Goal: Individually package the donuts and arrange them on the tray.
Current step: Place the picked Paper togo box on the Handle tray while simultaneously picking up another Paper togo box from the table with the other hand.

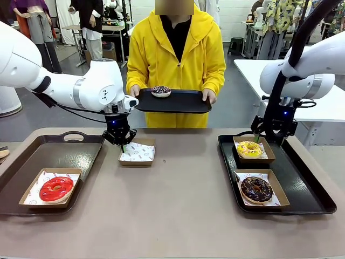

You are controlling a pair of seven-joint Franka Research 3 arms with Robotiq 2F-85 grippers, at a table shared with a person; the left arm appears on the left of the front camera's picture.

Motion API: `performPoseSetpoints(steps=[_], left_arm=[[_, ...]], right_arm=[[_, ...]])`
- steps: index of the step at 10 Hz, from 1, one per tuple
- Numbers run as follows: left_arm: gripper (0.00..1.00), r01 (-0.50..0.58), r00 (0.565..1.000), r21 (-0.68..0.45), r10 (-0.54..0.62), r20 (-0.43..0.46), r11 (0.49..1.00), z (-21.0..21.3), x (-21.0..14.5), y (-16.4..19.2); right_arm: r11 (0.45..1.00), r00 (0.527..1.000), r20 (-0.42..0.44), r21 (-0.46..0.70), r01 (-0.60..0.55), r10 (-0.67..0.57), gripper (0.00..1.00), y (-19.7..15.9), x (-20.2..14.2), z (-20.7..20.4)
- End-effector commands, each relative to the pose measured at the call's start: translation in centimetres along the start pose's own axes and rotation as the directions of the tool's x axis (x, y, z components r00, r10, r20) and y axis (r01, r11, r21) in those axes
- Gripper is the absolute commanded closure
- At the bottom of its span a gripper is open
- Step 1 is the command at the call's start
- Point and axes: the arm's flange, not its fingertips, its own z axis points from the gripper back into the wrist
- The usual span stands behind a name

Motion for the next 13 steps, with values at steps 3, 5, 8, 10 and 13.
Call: performPoseSetpoints(steps=[3, 5, 8, 10, 13], left_arm=[[1.0, 0.007, 1.0, 0.044, -0.006, -0.03, 0.999, 4.5, 0.5, -0.9], [1.0, 0.021, 1.0, 0.071, -0.021, -0.007, 0.997, 8.0, 1.0, -1.9], [1.0, 0.041, 0.998, 0.126, -0.047, 0.047, 0.991, 13.3, 1.9, -5.0], [1.0, 0.009, 0.996, 0.136, -0.02, 0.083, 0.991, 16.2, 3.5, -6.5], [1.0, -0.062, 0.992, 0.121, 0.048, 0.118, 0.991, 17.8, 5.9, -6.9]], right_arm=[[0.936, 0.999, 0.035, 0.351, -0.019, 0.007, 0.0, -4.8, -5.7, 4.2], [0.839, 0.993, 0.115, 0.542, -0.049, -0.016, 0.0, -9.9, -10.8, 7.3], [0.661, 0.981, 0.183, 0.744, -0.101, -0.056, 0.0, -17.3, -16.1, 9.2], [0.545, 0.978, 0.199, 0.827, -0.138, -0.055, 0.0, -21.4, -18.2, 8.5], [0.434, 0.977, 0.207, 0.885, -0.169, -0.042, 0.0, -25.1, -18.8, 6.8]])
